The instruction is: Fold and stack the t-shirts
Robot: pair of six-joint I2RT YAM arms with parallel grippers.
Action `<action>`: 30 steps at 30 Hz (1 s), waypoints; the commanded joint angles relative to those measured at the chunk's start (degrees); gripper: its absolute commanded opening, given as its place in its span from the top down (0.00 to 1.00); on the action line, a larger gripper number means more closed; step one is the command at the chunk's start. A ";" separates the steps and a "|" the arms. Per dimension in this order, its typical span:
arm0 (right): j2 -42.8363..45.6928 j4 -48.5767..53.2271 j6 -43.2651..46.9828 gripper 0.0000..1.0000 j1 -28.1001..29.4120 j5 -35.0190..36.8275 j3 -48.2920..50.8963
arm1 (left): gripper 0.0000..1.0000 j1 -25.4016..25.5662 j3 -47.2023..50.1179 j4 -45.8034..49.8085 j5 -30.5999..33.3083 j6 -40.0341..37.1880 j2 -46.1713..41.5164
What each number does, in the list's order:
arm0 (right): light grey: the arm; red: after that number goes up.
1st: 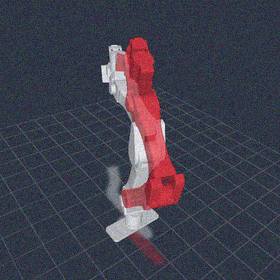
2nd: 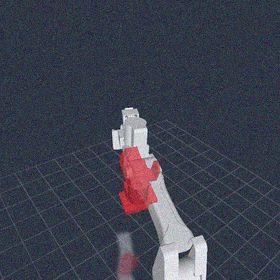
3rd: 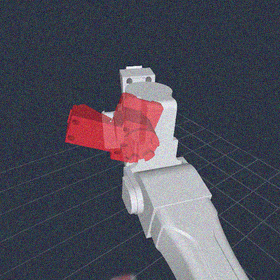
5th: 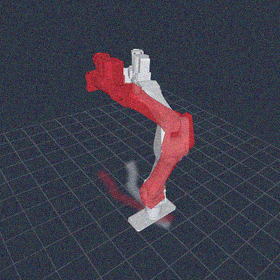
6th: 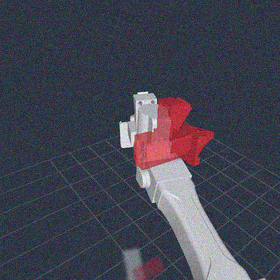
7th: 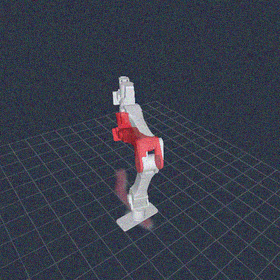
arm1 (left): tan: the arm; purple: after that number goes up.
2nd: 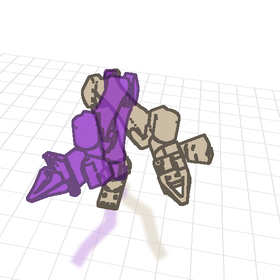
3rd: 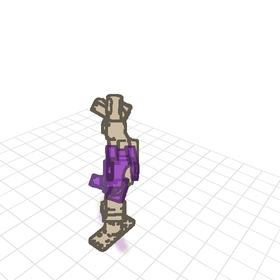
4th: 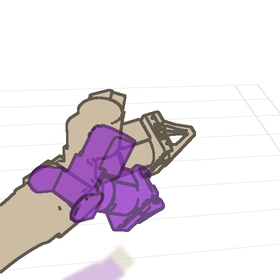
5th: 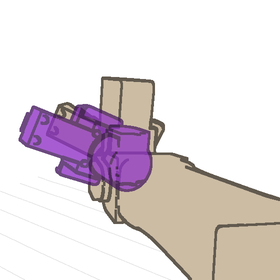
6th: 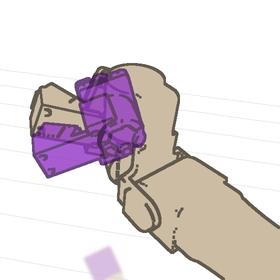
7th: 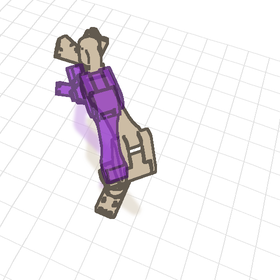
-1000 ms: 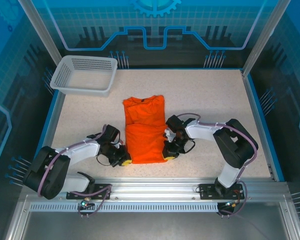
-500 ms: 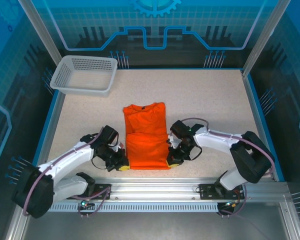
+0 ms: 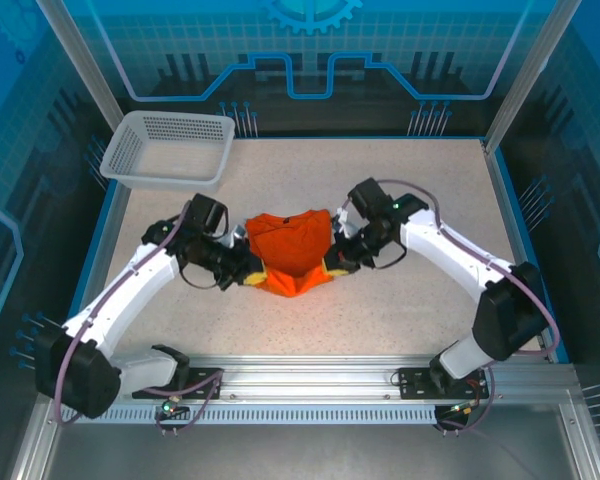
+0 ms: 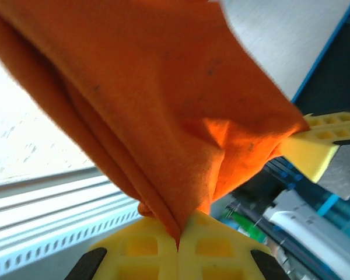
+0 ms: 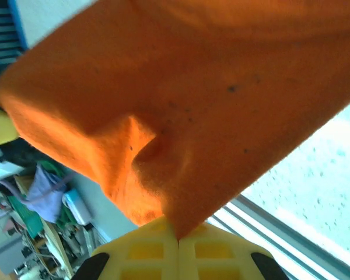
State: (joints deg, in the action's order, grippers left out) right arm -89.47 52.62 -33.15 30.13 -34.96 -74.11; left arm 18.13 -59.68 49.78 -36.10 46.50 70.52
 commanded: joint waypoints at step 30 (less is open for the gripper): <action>-49.32 11.24 -9.01 0.38 -16.96 -2.22 -57.06 | 0.39 -11.82 -35.81 -8.48 13.16 -2.41 39.42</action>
State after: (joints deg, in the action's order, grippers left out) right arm -147.33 63.61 -46.70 11.38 -38.74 -136.66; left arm 3.88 -98.83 39.72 -23.81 47.81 115.52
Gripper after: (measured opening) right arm 0.630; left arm 0.595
